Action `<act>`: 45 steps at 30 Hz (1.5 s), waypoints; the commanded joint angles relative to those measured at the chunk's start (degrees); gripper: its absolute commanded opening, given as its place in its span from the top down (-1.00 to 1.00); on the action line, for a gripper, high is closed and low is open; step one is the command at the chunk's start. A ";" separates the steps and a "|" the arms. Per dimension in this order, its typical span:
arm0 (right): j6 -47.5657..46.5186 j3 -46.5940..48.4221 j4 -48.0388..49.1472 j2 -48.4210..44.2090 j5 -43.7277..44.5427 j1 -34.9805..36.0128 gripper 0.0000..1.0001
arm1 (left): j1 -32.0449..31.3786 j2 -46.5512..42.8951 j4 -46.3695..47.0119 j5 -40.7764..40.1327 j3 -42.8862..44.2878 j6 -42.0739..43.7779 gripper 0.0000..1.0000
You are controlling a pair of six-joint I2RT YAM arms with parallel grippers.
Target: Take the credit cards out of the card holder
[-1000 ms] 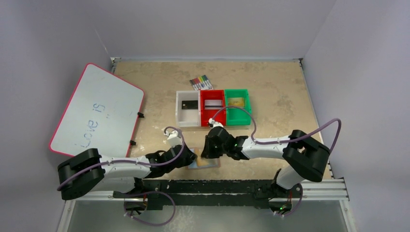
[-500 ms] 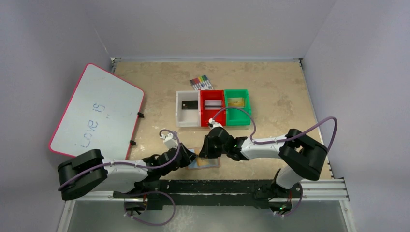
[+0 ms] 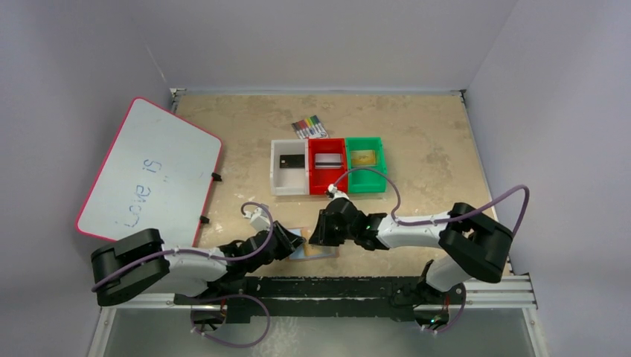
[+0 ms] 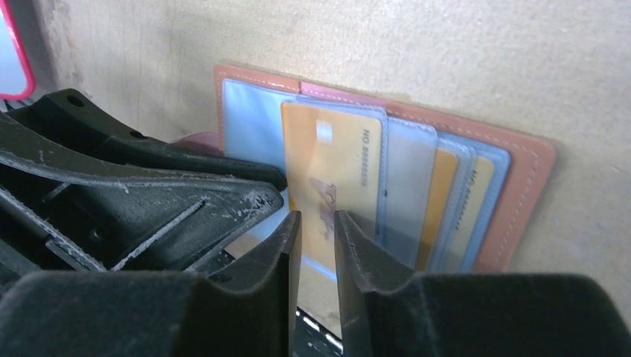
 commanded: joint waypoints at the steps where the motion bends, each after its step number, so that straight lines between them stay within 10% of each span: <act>1: -1.25 0.57 -13.79 -2.96 5.56 -0.05 0.44 | -0.17 -1.72 -9.77 -2.67 1.08 -0.22 0.54; 20: -0.20 -0.24 -13.45 -1.10 6.16 -0.03 0.39 | -0.24 3.62 -3.80 1.10 2.85 2.85 0.34; 45: 0.69 0.14 -14.98 2.02 6.76 -0.05 0.41 | -0.35 -5.67 -7.07 -0.60 0.53 2.30 0.62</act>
